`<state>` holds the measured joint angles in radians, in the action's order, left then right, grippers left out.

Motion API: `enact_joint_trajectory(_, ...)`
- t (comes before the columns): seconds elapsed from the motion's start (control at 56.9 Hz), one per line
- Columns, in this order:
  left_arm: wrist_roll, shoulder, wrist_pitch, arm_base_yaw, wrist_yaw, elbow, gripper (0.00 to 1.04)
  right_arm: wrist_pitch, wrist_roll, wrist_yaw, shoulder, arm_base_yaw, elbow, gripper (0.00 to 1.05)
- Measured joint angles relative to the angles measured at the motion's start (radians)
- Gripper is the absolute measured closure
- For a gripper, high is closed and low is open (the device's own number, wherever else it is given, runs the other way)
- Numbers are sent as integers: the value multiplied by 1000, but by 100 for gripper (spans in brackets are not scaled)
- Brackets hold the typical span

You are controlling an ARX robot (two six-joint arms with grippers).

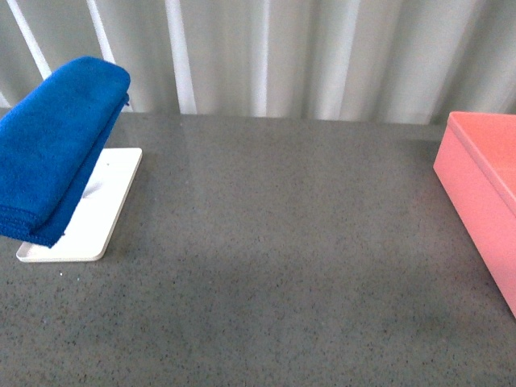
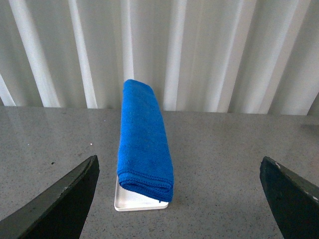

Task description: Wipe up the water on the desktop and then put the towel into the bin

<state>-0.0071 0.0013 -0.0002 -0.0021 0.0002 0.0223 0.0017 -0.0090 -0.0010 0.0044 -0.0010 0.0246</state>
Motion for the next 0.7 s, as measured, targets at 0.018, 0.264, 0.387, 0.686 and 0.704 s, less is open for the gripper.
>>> enact_joint_trajectory(0.018, 0, 0, 0, 0, 0, 0, 7, 0, 0, 0, 0, 0, 0, 7)
enact_joint_trajectory(0.264, 0, 0, 0, 0, 0, 0, 7, 0, 0, 0, 0, 0, 0, 7)
enact_joint_trajectory(0.387, 0, 0, 0, 0, 0, 0, 7, 0, 0, 0, 0, 0, 0, 7)
enact_joint_trajectory(0.686, -202, 237, -38, 15, 13, 63, 7, 0, 0, 0, 0, 0, 0, 7)
enact_joint_trajectory(0.704, -209, 262, -18, 20, 24, 66, 7, 0, 0, 0, 0, 0, 0, 7)
